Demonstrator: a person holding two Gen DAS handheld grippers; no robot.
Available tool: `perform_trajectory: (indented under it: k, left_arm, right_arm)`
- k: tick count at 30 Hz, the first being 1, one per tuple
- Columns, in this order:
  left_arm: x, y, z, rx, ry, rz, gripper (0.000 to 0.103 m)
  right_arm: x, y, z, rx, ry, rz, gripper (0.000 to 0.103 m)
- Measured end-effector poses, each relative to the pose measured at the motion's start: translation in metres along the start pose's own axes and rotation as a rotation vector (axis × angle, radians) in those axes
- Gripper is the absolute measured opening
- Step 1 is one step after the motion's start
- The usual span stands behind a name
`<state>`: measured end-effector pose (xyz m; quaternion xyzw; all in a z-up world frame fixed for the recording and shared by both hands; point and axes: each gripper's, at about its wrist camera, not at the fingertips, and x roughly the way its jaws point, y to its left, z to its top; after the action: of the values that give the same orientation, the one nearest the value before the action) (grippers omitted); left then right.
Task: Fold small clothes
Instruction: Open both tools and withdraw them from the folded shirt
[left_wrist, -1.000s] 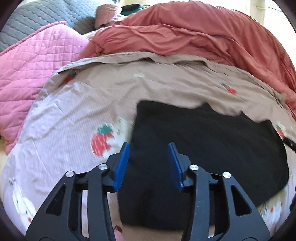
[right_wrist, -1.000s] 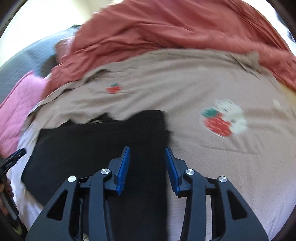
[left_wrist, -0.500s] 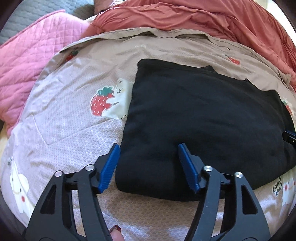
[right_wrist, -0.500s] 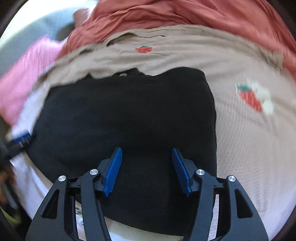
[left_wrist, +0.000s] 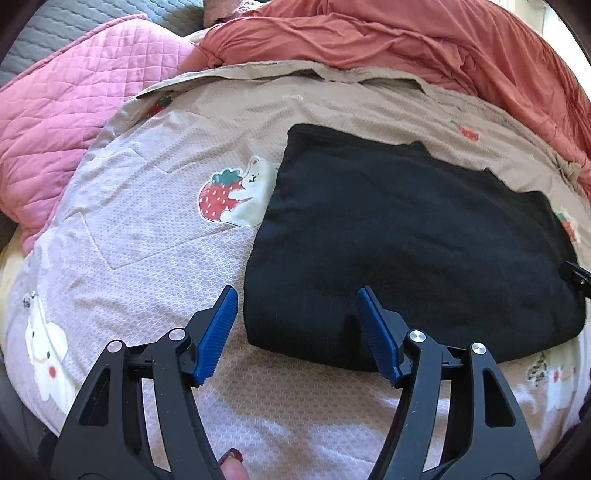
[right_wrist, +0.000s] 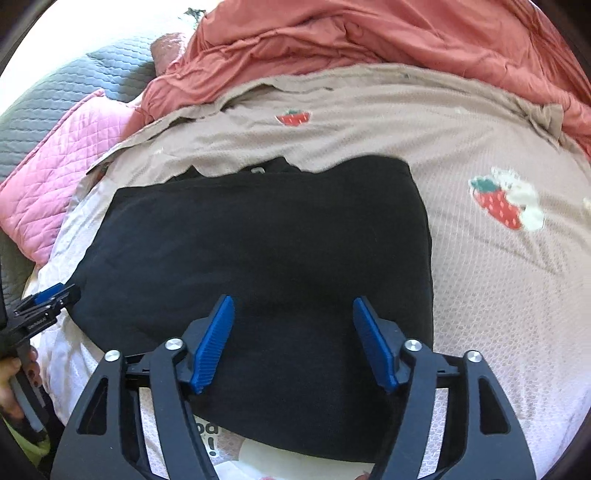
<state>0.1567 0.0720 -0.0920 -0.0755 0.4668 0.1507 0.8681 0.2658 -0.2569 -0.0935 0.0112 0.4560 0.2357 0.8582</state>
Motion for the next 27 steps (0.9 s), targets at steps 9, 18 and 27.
perform_trajectory:
  k: [9,18,27]
  left_arm:
    - [-0.027,0.009,0.009,-0.042,-0.034,-0.029,0.067]
    - [-0.043,0.014,0.013,-0.03,-0.074,-0.033,0.092]
    - [-0.046,0.025,0.015,-0.032,-0.091,-0.031,0.093]
  right_arm:
    - [-0.029,0.02,0.005,-0.062,-0.14,-0.001,0.094]
    - [-0.048,0.049,0.004,-0.18,-0.245,-0.05,0.096]
    - [-0.056,0.075,-0.012,-0.235,-0.264,-0.056,0.098]
